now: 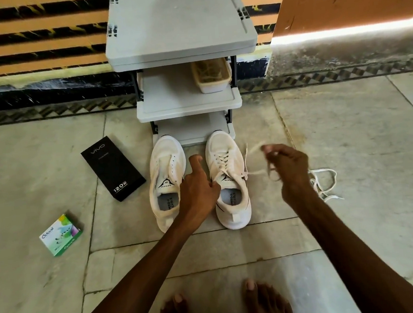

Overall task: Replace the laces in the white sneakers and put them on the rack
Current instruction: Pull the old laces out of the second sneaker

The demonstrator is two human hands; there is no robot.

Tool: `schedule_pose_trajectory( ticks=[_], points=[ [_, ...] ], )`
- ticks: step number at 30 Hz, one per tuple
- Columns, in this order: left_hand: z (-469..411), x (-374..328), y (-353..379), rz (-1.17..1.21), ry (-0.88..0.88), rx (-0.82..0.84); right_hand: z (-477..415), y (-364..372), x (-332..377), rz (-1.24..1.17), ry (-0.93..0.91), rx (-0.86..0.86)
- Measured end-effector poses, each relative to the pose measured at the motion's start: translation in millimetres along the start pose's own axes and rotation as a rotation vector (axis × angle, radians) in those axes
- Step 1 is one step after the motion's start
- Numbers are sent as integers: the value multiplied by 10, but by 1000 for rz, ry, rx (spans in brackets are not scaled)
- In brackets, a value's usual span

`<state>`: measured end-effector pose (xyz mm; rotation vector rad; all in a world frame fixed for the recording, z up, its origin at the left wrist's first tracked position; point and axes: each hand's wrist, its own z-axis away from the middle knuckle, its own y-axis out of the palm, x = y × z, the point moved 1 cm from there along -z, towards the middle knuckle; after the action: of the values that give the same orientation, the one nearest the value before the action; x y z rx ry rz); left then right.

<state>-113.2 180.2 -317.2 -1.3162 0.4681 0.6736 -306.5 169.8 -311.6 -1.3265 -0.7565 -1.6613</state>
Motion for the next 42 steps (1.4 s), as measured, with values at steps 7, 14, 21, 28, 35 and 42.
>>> schedule_pose_trajectory(
  ticks=[7, 14, 21, 28, 35, 42],
  points=[
    [44, -28, 96, -105, 202, 84, -234, -189, 32, 301, 56, 68],
    [40, -30, 160, -279, 286, 95, 200, 105, -147, 1001, -273, 313],
    [61, -105, 156, -410, 275, 129, 253, 260, -236, 1161, -432, 203],
    [109, -32, 263, -400, 324, 120, 193, 167, -230, 858, -246, 143],
    [89, -72, 324, -386, 360, 81, 228, 145, -224, 745, -268, 161],
    [-196, -70, -42, 1253, -349, 406, 225, 130, -284, 726, -270, 133]
  ],
)
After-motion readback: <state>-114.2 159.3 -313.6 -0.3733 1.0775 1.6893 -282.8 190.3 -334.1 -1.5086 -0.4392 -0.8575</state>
